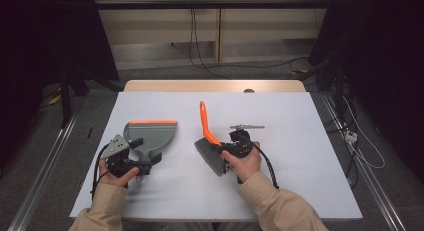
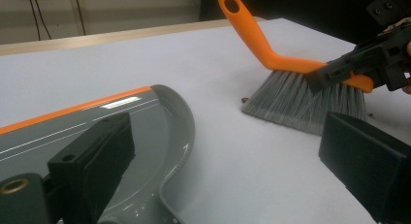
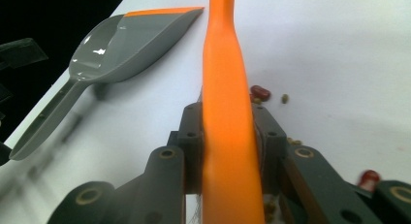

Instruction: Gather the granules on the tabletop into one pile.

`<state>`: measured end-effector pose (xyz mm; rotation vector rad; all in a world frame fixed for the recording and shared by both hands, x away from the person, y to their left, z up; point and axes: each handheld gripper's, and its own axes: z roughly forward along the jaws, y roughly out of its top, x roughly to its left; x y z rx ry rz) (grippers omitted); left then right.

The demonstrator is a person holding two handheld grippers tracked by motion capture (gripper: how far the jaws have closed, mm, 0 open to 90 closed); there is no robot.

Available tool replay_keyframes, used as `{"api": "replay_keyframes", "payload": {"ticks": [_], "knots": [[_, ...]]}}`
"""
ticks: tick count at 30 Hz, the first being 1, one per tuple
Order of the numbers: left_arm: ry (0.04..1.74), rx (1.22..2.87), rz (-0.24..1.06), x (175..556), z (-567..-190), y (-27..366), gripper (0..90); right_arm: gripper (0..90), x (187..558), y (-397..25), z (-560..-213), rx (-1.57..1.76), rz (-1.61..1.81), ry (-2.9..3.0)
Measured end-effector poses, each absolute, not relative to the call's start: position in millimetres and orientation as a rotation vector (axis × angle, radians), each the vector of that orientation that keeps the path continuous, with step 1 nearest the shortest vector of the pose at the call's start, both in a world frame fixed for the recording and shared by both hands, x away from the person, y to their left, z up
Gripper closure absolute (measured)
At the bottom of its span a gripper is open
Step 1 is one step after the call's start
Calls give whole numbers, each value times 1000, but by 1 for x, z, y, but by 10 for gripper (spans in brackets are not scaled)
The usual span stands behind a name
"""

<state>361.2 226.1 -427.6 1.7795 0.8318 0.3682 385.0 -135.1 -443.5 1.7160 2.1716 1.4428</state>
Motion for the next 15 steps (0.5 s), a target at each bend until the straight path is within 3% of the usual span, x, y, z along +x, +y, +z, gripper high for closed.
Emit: {"api": "replay_keyframes", "payload": {"ticks": [15], "knots": [[831, 1787, 367, 362, -428, 225, 56, 714, 383, -152, -439, 1725, 1476, 2122]]}}
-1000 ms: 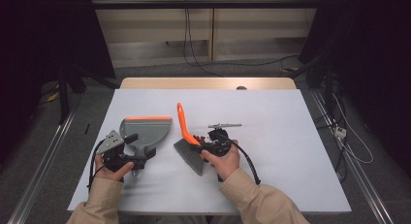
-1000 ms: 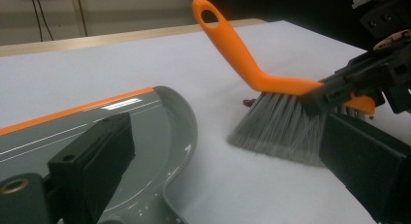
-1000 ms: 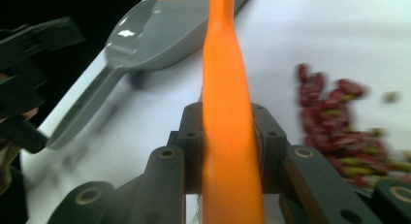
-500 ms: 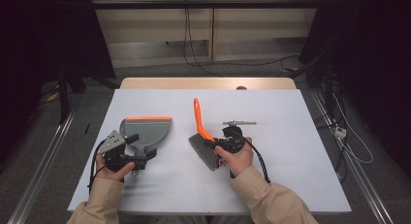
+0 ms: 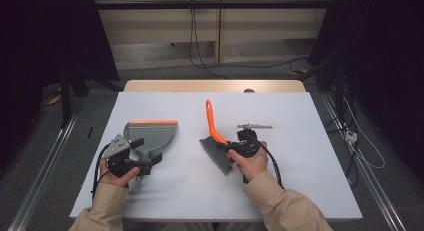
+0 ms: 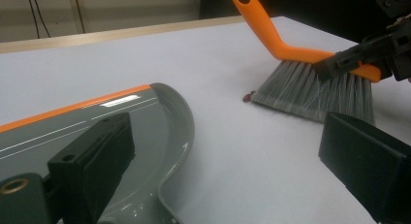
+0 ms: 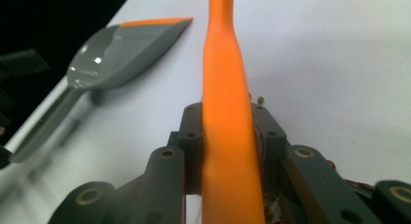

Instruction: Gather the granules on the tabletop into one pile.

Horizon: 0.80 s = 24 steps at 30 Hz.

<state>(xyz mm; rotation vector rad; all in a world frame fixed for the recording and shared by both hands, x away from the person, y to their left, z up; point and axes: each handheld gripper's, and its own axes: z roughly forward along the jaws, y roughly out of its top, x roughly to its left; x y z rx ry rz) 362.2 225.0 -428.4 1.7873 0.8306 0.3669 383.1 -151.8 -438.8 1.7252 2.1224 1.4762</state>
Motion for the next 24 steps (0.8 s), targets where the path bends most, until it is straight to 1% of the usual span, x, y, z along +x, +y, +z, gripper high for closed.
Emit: {"api": "replay_keyframes", "payload": {"ticks": [4, 9, 20, 24], "knots": [[836, 1780, 362, 363, -429, 224, 56, 714, 388, -153, -428, 1721, 1571, 2068], [837, 1781, 360, 364, -430, 225, 56, 714, 402, -143, -419, 1719, 1595, 2048], [837, 1781, 360, 365, -430, 226, 56, 714, 435, -100, -439, 1828, 1526, 2057], [836, 1781, 364, 364, -429, 227, 56, 713, 438, -103, -446, 1896, 1448, 2048]]}}
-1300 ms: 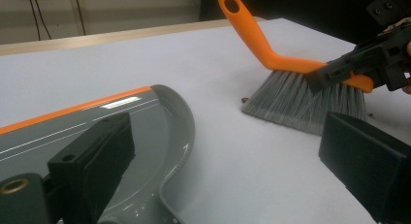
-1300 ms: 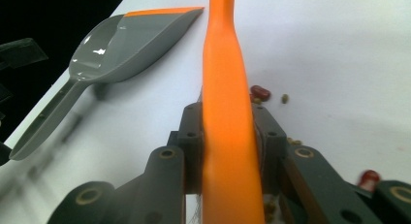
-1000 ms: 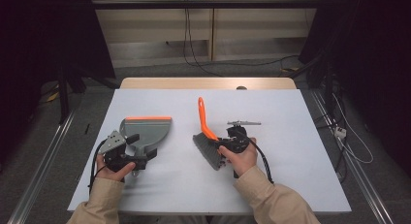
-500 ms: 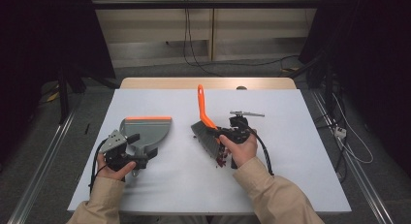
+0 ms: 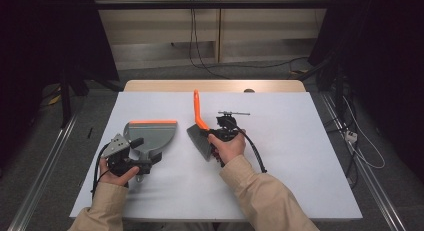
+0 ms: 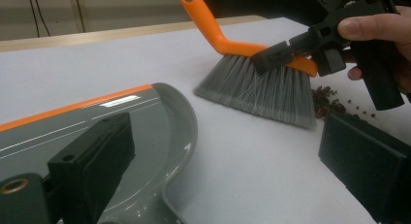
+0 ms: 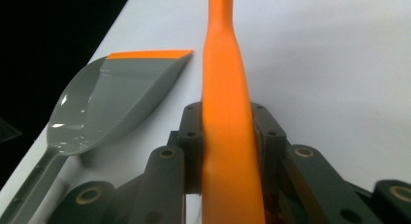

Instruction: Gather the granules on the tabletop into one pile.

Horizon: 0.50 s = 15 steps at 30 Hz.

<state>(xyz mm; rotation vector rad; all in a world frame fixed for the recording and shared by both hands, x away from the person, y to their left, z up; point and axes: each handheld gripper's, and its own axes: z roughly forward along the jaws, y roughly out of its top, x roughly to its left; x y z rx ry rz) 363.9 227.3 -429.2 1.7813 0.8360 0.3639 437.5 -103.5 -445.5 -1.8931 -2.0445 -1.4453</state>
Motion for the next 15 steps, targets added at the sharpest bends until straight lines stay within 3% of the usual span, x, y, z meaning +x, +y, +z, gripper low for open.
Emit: {"api": "replay_keyframes", "payload": {"ticks": [15], "knots": [[832, 1779, 375, 363, -428, 226, 56, 710, 410, -139, -445, -1967, -1426, -2047]]}}
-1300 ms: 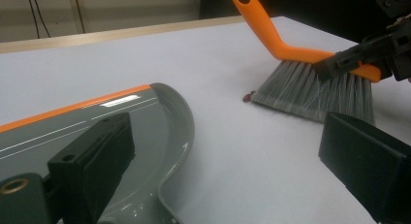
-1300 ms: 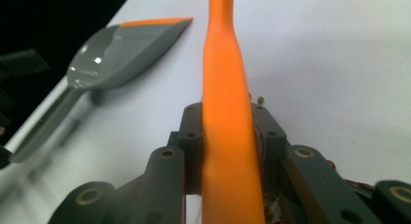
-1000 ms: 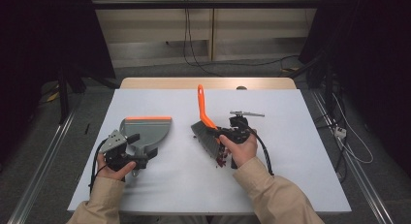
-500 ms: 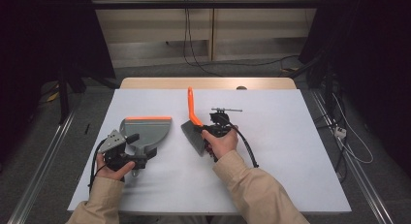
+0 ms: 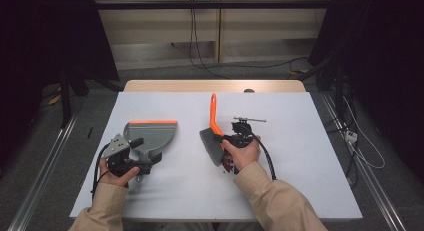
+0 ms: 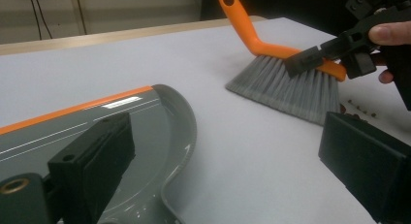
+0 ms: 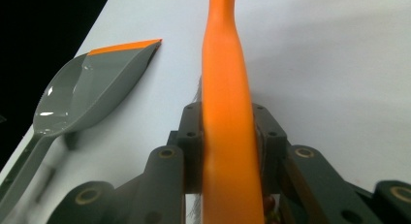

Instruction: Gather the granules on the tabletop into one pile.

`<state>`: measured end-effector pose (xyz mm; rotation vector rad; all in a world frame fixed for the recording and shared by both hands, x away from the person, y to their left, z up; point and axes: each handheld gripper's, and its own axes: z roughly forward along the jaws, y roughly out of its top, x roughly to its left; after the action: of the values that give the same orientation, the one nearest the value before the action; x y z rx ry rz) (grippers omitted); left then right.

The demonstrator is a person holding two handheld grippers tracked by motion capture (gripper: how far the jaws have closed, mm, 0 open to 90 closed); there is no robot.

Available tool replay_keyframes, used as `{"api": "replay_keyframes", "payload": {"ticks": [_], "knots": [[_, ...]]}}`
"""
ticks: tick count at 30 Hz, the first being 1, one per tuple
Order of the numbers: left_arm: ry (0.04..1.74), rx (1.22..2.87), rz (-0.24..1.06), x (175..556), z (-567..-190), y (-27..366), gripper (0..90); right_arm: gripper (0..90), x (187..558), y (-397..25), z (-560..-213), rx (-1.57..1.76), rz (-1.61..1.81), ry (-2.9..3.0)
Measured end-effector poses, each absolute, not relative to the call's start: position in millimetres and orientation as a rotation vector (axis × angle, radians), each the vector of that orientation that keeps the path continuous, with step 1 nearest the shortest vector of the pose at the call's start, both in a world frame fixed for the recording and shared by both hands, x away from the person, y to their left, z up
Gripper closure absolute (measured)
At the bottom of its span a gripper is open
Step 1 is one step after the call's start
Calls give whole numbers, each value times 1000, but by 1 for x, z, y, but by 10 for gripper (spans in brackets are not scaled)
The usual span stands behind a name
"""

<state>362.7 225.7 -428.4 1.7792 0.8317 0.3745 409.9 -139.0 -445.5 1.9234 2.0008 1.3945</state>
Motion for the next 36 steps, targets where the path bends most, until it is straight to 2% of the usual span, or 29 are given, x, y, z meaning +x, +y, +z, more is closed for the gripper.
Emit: {"api": "replay_keyframes", "payload": {"ticks": [26, 36], "knots": [[824, 1792, 377, 363, -428, 221, 57, 710, 390, -173, -445, 1964, 1405, 1937], [816, 1798, 367, 365, -430, 219, 57, 714, 393, -170, -433, 1859, 1618, 1964]]}}
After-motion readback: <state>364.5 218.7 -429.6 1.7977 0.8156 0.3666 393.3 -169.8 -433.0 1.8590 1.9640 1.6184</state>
